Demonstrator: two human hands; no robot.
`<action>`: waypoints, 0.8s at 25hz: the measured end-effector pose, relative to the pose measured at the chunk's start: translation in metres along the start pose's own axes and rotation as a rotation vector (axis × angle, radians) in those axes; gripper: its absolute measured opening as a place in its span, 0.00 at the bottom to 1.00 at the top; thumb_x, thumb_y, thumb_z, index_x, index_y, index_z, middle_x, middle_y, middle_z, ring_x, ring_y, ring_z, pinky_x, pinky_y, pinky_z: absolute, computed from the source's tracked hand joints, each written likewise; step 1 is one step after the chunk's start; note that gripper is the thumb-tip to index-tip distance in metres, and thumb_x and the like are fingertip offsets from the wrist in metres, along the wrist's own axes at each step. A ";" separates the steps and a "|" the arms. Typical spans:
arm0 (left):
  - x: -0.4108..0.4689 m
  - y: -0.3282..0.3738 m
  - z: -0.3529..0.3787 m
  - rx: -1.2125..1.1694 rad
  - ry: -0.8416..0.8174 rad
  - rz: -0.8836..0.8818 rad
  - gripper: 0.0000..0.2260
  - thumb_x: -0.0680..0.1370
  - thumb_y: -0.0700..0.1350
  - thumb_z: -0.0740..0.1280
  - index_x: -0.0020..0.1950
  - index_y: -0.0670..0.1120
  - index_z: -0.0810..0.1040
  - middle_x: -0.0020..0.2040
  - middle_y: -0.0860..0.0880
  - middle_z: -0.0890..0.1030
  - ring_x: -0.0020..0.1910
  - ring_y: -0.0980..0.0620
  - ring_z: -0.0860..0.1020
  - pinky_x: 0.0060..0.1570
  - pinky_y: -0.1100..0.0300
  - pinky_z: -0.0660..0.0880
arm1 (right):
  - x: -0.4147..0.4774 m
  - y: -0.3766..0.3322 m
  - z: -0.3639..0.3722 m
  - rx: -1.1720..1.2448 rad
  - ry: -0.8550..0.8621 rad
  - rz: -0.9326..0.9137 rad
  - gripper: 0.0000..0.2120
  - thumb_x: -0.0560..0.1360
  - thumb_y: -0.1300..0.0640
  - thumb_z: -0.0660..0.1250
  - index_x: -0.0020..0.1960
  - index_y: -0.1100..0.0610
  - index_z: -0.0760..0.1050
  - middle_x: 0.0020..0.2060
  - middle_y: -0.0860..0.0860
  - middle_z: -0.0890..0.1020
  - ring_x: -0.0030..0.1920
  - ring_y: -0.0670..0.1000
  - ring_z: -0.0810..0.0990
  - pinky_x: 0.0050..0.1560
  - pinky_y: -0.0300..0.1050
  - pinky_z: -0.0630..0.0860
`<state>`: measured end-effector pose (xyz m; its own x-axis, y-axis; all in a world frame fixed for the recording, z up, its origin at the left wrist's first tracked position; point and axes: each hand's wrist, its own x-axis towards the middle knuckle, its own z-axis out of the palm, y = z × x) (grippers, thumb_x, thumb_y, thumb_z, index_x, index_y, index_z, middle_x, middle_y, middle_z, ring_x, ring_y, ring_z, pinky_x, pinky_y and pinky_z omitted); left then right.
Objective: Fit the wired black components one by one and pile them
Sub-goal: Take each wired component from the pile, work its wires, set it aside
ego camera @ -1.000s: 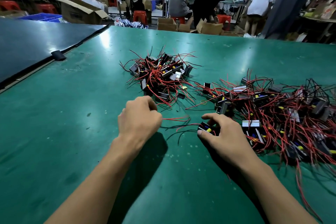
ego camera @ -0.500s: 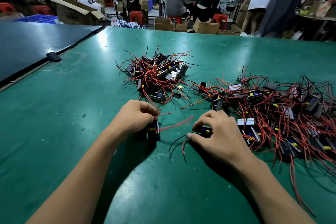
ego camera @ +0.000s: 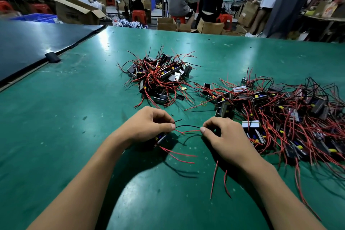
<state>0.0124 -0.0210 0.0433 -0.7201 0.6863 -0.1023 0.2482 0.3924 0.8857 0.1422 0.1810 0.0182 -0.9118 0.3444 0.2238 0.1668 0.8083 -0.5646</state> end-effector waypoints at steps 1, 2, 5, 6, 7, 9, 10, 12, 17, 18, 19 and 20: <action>0.001 -0.002 0.000 -0.018 0.025 0.002 0.01 0.74 0.42 0.74 0.44 0.45 0.84 0.38 0.47 0.85 0.36 0.57 0.80 0.42 0.66 0.77 | 0.000 0.001 0.000 0.006 0.008 0.004 0.06 0.77 0.49 0.68 0.42 0.43 0.75 0.38 0.35 0.77 0.48 0.48 0.76 0.59 0.57 0.72; 0.001 -0.002 0.000 -0.042 0.039 0.004 0.01 0.74 0.41 0.74 0.45 0.44 0.84 0.39 0.46 0.86 0.37 0.56 0.81 0.43 0.65 0.77 | 0.000 0.001 -0.001 0.013 0.016 0.004 0.05 0.77 0.50 0.68 0.43 0.42 0.76 0.38 0.35 0.77 0.49 0.48 0.76 0.60 0.58 0.72; 0.002 -0.001 0.002 -0.115 0.017 0.015 0.02 0.75 0.37 0.72 0.47 0.42 0.84 0.39 0.44 0.85 0.36 0.54 0.81 0.43 0.64 0.78 | 0.001 0.000 0.001 0.055 0.049 -0.008 0.05 0.77 0.52 0.69 0.50 0.42 0.80 0.39 0.31 0.75 0.51 0.47 0.75 0.62 0.58 0.71; 0.002 0.000 0.003 -0.132 0.002 0.017 0.02 0.76 0.37 0.71 0.47 0.41 0.83 0.37 0.46 0.85 0.35 0.54 0.80 0.40 0.66 0.77 | 0.001 -0.003 0.004 0.073 0.069 -0.018 0.07 0.77 0.52 0.70 0.54 0.43 0.81 0.39 0.30 0.74 0.52 0.47 0.76 0.63 0.58 0.71; 0.002 0.001 0.004 -0.138 -0.012 0.020 0.02 0.76 0.38 0.71 0.47 0.41 0.83 0.36 0.47 0.84 0.34 0.54 0.79 0.37 0.67 0.76 | 0.001 -0.007 0.007 0.081 0.084 -0.039 0.09 0.77 0.51 0.70 0.57 0.44 0.82 0.39 0.29 0.74 0.53 0.48 0.77 0.64 0.58 0.70; 0.001 0.003 0.007 -0.131 -0.035 0.033 0.02 0.76 0.39 0.71 0.45 0.41 0.83 0.34 0.48 0.82 0.33 0.53 0.77 0.35 0.66 0.74 | 0.001 -0.014 0.013 0.060 0.063 -0.093 0.12 0.77 0.49 0.70 0.60 0.45 0.81 0.41 0.31 0.76 0.55 0.48 0.78 0.65 0.56 0.69; 0.000 0.003 0.009 -0.133 -0.045 0.038 0.02 0.76 0.39 0.71 0.44 0.41 0.83 0.34 0.48 0.82 0.33 0.53 0.76 0.34 0.66 0.74 | 0.002 -0.016 0.015 0.021 0.031 -0.121 0.13 0.76 0.48 0.70 0.61 0.44 0.81 0.43 0.34 0.79 0.55 0.48 0.78 0.64 0.54 0.68; 0.000 0.004 0.011 -0.157 -0.049 0.052 0.03 0.77 0.38 0.70 0.43 0.42 0.81 0.33 0.49 0.81 0.30 0.55 0.75 0.32 0.67 0.73 | 0.004 -0.016 0.016 -0.073 -0.017 -0.178 0.11 0.76 0.46 0.71 0.58 0.42 0.82 0.46 0.38 0.83 0.54 0.46 0.77 0.60 0.50 0.65; 0.002 0.002 0.013 -0.269 0.027 0.067 0.04 0.78 0.33 0.66 0.48 0.41 0.77 0.36 0.47 0.81 0.34 0.53 0.76 0.39 0.63 0.74 | 0.002 -0.010 0.002 0.134 -0.014 -0.105 0.05 0.71 0.47 0.76 0.41 0.39 0.81 0.36 0.32 0.81 0.48 0.44 0.79 0.59 0.55 0.72; 0.003 0.002 0.014 -0.288 0.033 0.055 0.05 0.78 0.33 0.65 0.48 0.41 0.78 0.37 0.47 0.81 0.35 0.53 0.77 0.40 0.62 0.75 | 0.002 -0.008 -0.002 0.189 -0.058 -0.070 0.05 0.71 0.48 0.76 0.41 0.39 0.81 0.39 0.32 0.82 0.48 0.43 0.80 0.59 0.52 0.73; 0.003 0.001 0.014 -0.303 0.036 0.043 0.06 0.78 0.33 0.65 0.49 0.42 0.78 0.37 0.47 0.81 0.35 0.53 0.77 0.40 0.63 0.75 | 0.002 -0.007 -0.005 0.240 -0.110 -0.041 0.05 0.72 0.50 0.76 0.43 0.40 0.82 0.41 0.34 0.83 0.49 0.43 0.81 0.59 0.49 0.74; 0.003 0.001 0.015 -0.312 0.037 0.033 0.06 0.78 0.33 0.65 0.50 0.43 0.79 0.36 0.48 0.81 0.34 0.53 0.77 0.39 0.63 0.75 | 0.003 -0.005 -0.007 0.277 -0.154 -0.024 0.05 0.73 0.52 0.75 0.45 0.41 0.83 0.42 0.36 0.84 0.49 0.42 0.82 0.58 0.46 0.75</action>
<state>0.0200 -0.0088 0.0374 -0.7397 0.6703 -0.0596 0.0650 0.1594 0.9851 0.1414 0.1812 0.0278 -0.9639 0.2330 0.1289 0.0548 0.6472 -0.7604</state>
